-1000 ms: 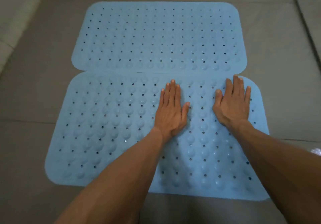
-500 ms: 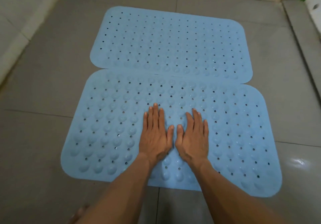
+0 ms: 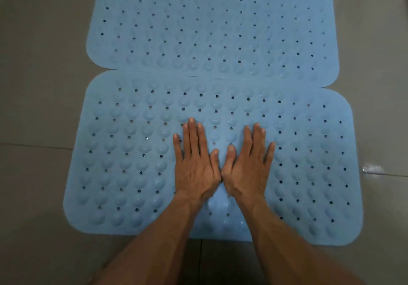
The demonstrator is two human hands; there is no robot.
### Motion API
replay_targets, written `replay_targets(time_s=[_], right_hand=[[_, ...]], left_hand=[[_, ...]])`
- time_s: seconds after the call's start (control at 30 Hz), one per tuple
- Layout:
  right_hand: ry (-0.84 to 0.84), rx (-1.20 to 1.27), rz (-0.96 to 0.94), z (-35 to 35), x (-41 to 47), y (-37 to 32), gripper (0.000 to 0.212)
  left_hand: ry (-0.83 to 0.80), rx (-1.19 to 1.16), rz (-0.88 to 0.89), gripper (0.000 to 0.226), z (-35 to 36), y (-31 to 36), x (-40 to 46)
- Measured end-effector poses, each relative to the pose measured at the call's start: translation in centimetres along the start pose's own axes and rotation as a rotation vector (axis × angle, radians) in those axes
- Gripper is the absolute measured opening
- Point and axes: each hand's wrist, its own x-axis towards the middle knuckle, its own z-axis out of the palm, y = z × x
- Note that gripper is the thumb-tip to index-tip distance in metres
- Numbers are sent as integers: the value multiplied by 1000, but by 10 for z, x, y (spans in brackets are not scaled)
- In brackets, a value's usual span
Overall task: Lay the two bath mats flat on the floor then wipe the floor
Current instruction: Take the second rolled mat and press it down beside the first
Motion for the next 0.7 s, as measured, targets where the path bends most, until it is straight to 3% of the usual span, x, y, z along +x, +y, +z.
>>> replay_targets(time_s=[0.47, 0.7], right_hand=[[13, 54, -10, 1, 0, 1, 68], [31, 92, 5, -19, 22, -4, 63]], left_hand=[[-39, -46, 35, 69, -6, -7, 1], [-61, 56, 49, 66, -14, -10, 10]])
